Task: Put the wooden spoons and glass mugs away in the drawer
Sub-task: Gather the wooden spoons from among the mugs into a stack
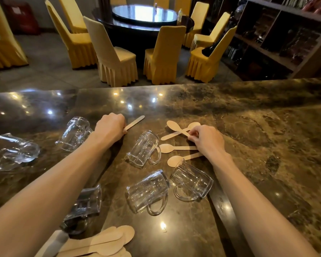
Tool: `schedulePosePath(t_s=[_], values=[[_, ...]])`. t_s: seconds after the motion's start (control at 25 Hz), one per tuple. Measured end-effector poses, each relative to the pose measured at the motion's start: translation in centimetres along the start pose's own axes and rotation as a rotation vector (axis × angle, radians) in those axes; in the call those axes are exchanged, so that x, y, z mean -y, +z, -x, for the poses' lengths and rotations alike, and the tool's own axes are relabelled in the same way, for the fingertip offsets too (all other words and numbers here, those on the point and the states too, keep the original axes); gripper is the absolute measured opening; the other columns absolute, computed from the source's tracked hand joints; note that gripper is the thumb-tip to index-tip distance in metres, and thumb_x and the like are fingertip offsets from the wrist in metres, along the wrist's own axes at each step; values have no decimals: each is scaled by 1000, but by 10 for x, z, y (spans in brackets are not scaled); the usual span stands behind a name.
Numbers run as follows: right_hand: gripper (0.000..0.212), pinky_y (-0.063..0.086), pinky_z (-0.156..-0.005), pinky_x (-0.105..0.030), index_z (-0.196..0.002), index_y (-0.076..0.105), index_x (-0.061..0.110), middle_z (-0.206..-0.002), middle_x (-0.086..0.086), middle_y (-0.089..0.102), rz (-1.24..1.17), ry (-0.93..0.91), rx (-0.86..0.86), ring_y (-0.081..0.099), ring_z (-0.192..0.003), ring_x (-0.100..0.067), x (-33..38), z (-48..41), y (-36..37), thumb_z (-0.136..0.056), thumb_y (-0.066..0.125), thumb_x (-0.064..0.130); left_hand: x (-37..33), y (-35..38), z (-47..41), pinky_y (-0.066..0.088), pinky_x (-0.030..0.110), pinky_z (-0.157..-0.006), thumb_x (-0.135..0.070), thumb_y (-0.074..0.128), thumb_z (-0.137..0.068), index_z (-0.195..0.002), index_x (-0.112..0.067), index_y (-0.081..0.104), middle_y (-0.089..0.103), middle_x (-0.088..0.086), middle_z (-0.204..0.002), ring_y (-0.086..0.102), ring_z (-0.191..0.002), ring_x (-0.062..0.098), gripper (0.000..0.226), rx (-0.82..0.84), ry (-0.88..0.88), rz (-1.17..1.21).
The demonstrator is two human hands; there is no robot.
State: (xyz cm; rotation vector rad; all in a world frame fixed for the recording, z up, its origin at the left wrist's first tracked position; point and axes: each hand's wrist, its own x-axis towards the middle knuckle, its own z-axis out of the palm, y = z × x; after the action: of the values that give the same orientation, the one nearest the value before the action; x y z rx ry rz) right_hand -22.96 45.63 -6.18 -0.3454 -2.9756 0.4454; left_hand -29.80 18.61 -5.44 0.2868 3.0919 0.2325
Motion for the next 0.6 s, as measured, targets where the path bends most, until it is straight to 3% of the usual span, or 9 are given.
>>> schedulePosePath(t_s=[0.24,0.44,0.6], values=[[19,53,-84,-44,-102,71,24,-97,1,71,-39,-34,-30,63,-87,-16,10,11,-13,-85,66,29,0,-6,12,49,36,-72,-25,61,-86,-98,-16,66,67,7,-97,60,-84,26,15,-9,60,29],[17,54,-78,-43,-101,72,25,-96,2,71,-121,-130,-92,62,-85,-15,26,36,-42,-85,66,29,2,-40,53,41,22,-68,-28,64,-86,-103,-20,68,67,-1,-97,58,-82,13,20,-91,185,225],[17,51,-71,-33,-100,71,29,-93,9,68,-183,-204,-115,58,-77,-7,46,66,-69,-83,68,33,13,-74,118,46,21,-71,-32,63,-83,-105,-21,68,65,-5,-96,60,-82,11,25,-188,353,313]])
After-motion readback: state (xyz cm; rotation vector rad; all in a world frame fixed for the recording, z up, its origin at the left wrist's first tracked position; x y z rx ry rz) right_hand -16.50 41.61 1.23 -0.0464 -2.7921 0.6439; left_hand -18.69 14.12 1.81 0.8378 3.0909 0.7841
